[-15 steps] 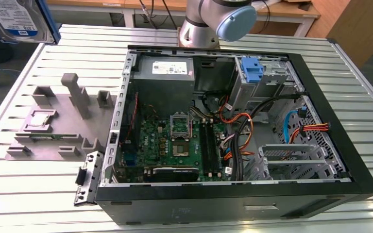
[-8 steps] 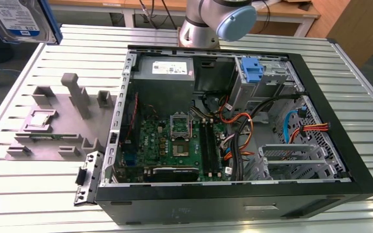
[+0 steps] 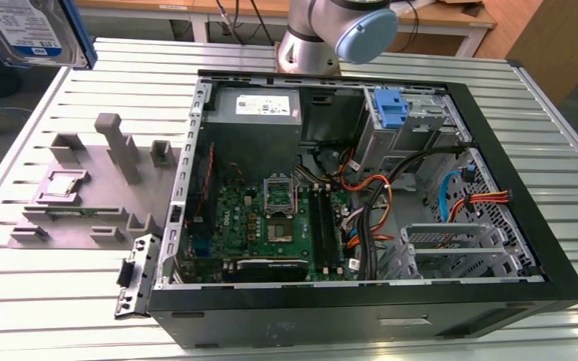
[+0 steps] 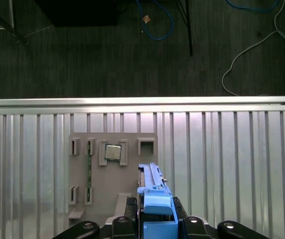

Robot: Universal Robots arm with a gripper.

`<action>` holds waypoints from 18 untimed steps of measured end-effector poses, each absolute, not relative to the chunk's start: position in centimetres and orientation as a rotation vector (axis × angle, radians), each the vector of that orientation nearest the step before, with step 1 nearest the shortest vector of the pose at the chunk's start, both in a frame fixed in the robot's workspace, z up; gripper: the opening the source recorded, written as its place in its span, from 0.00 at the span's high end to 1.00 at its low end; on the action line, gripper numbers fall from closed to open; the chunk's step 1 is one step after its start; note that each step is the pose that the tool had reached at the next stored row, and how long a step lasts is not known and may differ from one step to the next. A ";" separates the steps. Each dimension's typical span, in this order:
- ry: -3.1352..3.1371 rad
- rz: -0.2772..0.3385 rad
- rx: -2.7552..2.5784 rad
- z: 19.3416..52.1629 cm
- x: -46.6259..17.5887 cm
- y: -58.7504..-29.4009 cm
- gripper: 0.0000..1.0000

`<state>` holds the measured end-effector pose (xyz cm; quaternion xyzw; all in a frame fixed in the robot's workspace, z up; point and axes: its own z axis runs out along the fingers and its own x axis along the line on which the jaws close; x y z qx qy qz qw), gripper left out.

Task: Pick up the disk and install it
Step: 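Pick up the disk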

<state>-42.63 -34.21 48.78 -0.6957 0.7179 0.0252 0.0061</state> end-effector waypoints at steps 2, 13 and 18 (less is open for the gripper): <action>2.247 0.079 -2.177 48.8 -42.6 -34.3 0.63; 2.247 0.079 -2.177 48.8 -42.5 -34.9 0.63; 2.247 0.079 -2.177 48.8 -42.2 -35.0 0.63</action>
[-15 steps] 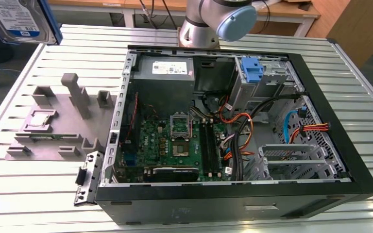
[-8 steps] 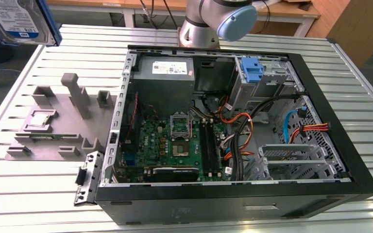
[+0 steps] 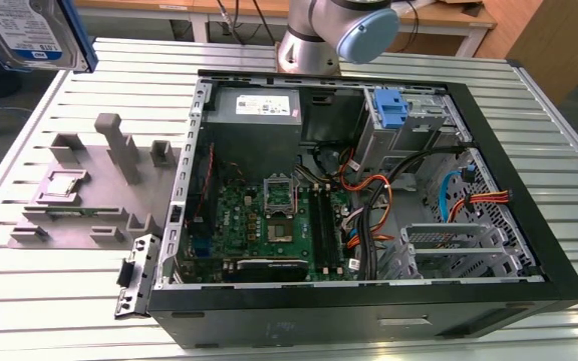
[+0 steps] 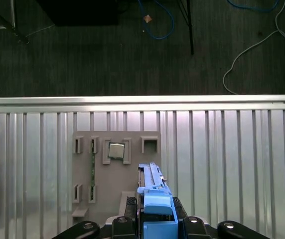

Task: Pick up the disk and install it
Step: 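Pick up the disk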

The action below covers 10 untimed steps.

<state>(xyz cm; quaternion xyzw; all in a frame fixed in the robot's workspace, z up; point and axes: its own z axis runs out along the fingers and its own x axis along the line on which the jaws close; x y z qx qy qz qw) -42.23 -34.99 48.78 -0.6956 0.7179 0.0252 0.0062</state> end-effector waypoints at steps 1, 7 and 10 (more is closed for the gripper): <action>2.247 0.079 -2.177 48.8 -42.2 -35.0 0.63; 2.247 0.079 -2.177 48.8 -41.8 -35.0 0.63; 2.247 0.079 -2.177 48.8 -41.6 -35.0 0.63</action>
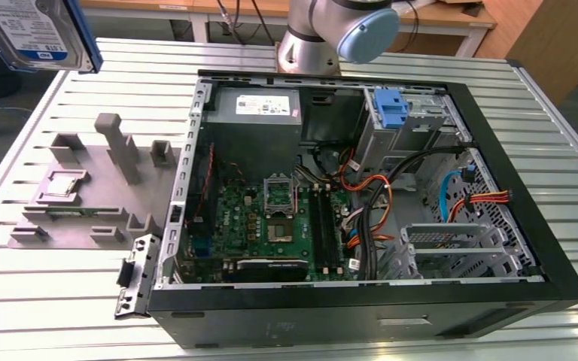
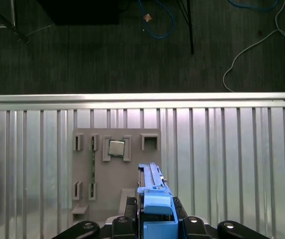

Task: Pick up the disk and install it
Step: 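Pick up the disk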

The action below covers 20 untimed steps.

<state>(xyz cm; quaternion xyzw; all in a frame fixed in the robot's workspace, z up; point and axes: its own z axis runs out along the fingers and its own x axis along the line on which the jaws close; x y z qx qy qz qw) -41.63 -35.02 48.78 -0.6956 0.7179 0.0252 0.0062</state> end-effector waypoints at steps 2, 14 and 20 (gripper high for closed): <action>2.247 0.079 -2.177 48.8 -41.5 -35.0 0.63; 2.247 0.079 -2.177 48.8 -41.2 -35.1 0.63; 2.247 0.079 -2.177 48.8 -41.2 -35.3 0.63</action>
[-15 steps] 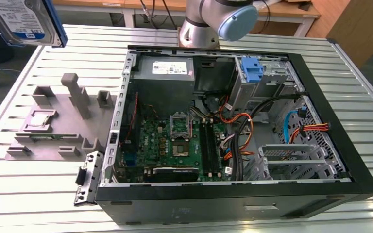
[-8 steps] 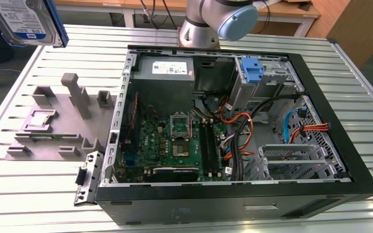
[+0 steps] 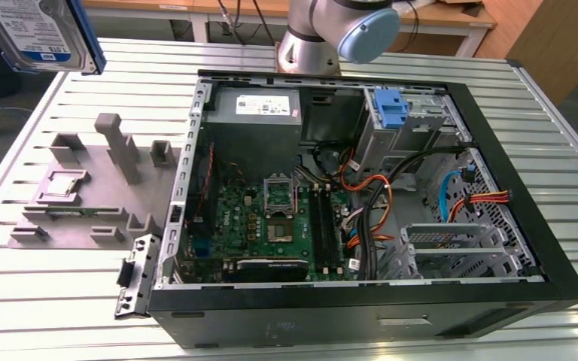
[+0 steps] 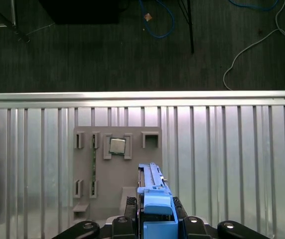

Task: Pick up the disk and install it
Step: 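Pick up the disk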

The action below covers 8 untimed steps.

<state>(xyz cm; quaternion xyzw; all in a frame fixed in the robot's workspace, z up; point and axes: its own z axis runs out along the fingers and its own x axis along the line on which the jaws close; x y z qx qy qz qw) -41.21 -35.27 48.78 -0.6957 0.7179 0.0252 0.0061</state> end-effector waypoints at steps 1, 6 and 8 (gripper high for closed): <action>2.247 0.079 -2.177 48.8 -41.2 -35.3 0.63; 2.247 0.079 -2.177 48.8 -41.2 -35.3 0.63; 2.247 0.079 -2.177 48.8 -41.1 -35.3 0.63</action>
